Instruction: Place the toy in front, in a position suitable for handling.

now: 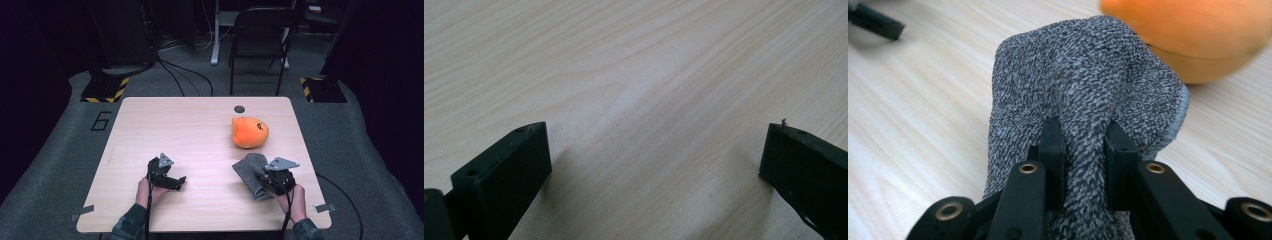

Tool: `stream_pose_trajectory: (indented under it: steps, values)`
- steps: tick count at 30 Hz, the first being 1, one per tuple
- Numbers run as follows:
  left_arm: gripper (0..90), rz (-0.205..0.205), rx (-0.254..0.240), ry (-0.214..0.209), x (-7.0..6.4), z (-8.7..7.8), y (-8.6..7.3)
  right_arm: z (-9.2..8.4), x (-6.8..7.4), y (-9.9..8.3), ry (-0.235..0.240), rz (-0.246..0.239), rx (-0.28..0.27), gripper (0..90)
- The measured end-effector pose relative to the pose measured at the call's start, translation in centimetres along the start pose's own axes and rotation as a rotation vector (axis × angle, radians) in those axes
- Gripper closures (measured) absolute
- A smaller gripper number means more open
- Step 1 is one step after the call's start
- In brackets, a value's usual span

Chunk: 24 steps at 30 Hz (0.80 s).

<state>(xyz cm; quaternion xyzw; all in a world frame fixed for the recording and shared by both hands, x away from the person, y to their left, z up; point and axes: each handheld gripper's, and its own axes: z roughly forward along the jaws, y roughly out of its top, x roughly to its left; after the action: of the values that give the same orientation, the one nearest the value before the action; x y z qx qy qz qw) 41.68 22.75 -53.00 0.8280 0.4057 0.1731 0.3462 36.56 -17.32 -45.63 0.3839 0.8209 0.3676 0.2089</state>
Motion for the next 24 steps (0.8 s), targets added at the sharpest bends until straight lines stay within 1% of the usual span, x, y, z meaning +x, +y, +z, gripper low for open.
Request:
stream_pose_trajectory:
  steps: [4, 7, 8, 9, 10, 12, 13, 14, 16, 17, 18, 19, 20, 24]
  values:
    - [0.0, 0.0, 0.0, 0.0, 0.0, 0.0, 0.0, -0.7, -1.4, -0.5, -0.039, 0.044, 0.003, 74.9]
    - [0.0, 0.0, 0.001, -0.001, 0.0, 0.0, 0.0, -1.2, -2.5, -0.8, -0.08, 0.061, 0.013, 74.9]
    - [0.0, 0.002, 0.001, -0.004, 0.0, 0.0, 0.0, -1.3, -2.9, -1.0, -0.093, 0.08, 0.016, 75.0]
    - [0.0, 0.002, 0.001, -0.004, 0.0, 0.0, 0.0, -1.3, -2.9, -1.0, -0.093, 0.08, 0.016, 75.0]
    - [0.0, 0.005, 0.0, -0.001, 0.0, 0.0, 0.0, -1.6, -3.7, -1.3, -0.122, 0.099, 0.02, 74.9]
    - [0.0, 0.007, 0.0, 0.0, 0.0, 0.0, 0.0, -1.8, -4.6, -1.6, -0.157, 0.129, 0.023, 74.9]
    - [0.0, 0.006, -0.003, 0.002, 0.0, 0.0, 0.0, -1.9, -5.1, -1.7, -0.164, 0.139, 0.025, 74.9]
    - [0.0, 0.006, -0.003, 0.001, 0.0, 0.0, 0.0, -1.8, -5.4, -2.0, -0.182, 0.159, 0.021, 74.9]
    - [0.0, 0.0, -0.001, 0.0, 0.0, 0.0, 0.0, -1.5, -6.0, -2.3, -0.215, 0.184, 0.044, 74.9]
    - [0.0, 0.001, -0.002, 0.001, 0.0, 0.1, 0.0, -1.4, -6.3, -2.4, -0.225, 0.186, 0.051, 74.9]
    - [0.0, 0.003, -0.003, 0.001, 0.0, 0.1, 0.0, -1.3, -6.6, -2.5, -0.236, 0.199, 0.049, 74.8]
    - [0.0, 0.003, -0.003, 0.001, 0.0, 0.1, 0.0, -1.3, -6.6, -2.5, -0.236, 0.199, 0.049, 74.8]
    - [0.0, 0.001, -0.005, 0.002, 0.0, 0.1, 0.0, -1.0, -7.2, -2.6, -0.253, 0.21, 0.059, 74.6]
    - [0.0, 0.001, -0.005, 0.002, 0.0, 0.1, 0.0, -0.1, -8.2, -2.6, -0.296, 0.233, 0.068, 74.2]
